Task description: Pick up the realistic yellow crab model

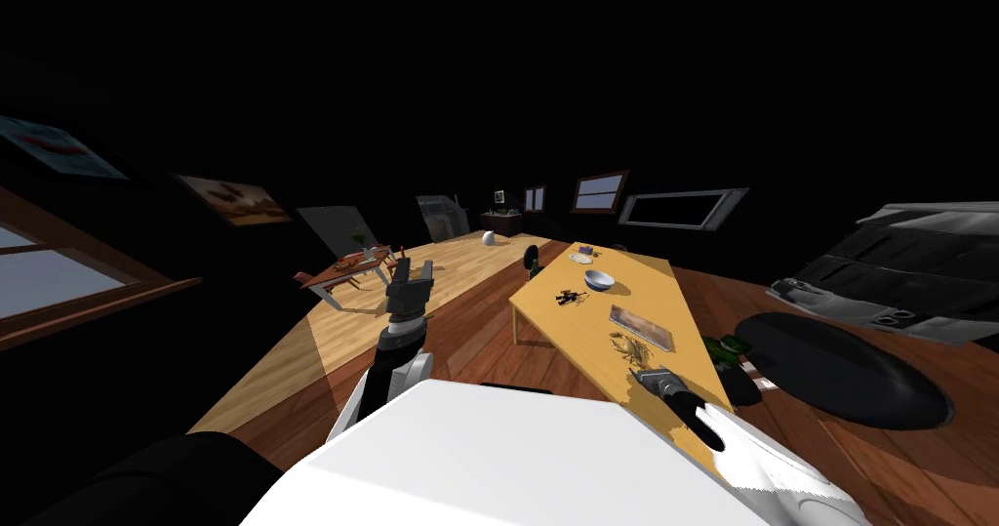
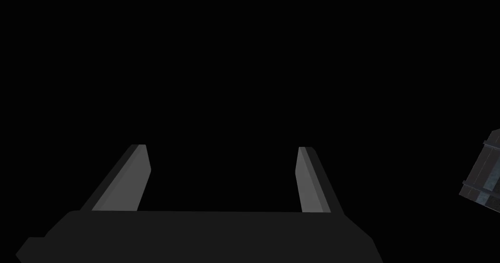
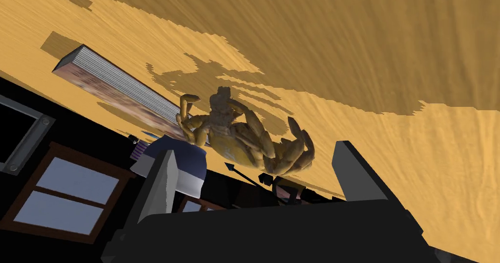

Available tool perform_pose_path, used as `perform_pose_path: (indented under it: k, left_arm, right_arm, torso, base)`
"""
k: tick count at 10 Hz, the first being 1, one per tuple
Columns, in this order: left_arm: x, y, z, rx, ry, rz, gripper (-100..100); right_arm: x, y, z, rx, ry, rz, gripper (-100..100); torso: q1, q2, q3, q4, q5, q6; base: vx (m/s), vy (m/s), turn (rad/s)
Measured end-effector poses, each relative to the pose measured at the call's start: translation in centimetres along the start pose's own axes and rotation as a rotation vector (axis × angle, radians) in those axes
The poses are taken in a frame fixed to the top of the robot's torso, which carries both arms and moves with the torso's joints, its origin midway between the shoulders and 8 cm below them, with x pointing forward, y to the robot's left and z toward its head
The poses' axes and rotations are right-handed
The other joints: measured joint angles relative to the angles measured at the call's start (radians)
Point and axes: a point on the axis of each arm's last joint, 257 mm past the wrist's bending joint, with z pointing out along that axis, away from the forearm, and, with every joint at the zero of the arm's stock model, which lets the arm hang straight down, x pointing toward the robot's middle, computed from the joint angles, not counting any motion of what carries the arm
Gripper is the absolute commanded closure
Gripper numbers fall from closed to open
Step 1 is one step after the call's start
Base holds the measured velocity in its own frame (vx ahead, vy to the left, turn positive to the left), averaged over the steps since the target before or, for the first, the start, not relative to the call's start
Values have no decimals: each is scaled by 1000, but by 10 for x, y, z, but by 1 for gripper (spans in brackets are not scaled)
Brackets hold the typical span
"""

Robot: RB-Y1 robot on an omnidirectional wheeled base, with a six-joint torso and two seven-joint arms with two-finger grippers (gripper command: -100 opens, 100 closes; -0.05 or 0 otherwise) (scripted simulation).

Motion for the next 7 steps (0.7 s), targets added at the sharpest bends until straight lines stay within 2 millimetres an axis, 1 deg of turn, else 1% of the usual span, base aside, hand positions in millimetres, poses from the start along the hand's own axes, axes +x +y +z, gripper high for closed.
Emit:
perform_pose_path:
  k: [2, 3, 5, 7]
  left_arm:
    - [0, 0, 0, 0, 0, 0, 0]
    - [0, 0, 0, 0, 0, 0, 0]
    - [0, 0, 0, 0, 0, 0, 0]
    - [0, 0, 0, 0, 0, 0, 0]
  right_arm:
    - [11, -11, 0, 13, 28, -45, -100]
    - [18, -18, -3, 18, 44, -76, -100]
    - [28, -24, -4, 26, 63, -103, -100]
    - [37, -26, -4, 27, 80, -124, -100]
  torso:
    - [-3, 3, 2, 1, -1, 0]
    - [-3, 3, 2, 1, -1, 0]
    - [-5, 5, 3, 1, -1, 1]
    - [-5, 5, 3, 1, -1, 1]
  base:
    - [49, 54, 103]
    - [38, 35, 32]
    - [24, 23, 32]
    - [18, 19, 34]
